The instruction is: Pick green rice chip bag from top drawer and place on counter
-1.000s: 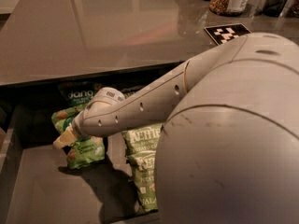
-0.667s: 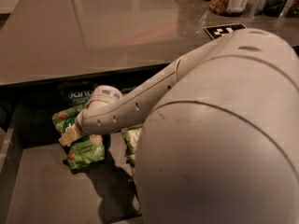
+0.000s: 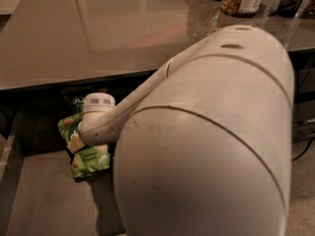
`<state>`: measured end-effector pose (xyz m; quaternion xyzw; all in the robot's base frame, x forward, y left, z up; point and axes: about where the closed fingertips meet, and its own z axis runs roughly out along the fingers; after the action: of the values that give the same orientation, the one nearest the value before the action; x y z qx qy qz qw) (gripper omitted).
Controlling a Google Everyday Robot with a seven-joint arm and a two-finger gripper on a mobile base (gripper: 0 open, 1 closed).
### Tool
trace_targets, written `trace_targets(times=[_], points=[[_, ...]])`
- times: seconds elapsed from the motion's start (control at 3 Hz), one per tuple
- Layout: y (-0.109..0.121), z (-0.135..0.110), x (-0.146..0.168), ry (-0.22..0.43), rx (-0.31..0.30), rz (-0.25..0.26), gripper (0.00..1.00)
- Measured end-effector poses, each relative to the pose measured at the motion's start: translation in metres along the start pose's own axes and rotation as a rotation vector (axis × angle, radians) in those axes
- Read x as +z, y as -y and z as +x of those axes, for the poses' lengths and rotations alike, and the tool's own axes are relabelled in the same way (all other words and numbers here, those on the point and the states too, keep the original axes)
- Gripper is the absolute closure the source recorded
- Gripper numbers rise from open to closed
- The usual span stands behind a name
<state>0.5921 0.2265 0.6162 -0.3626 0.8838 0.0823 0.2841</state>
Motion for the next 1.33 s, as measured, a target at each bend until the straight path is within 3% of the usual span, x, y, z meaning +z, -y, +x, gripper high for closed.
trace_targets(times=[1.0,1.33], points=[[0.002,-0.004,-0.006,0.002,0.015,0.012,0.87],[0.017,-0.008,-0.034,0.069,0.035,-0.019,1.0]])
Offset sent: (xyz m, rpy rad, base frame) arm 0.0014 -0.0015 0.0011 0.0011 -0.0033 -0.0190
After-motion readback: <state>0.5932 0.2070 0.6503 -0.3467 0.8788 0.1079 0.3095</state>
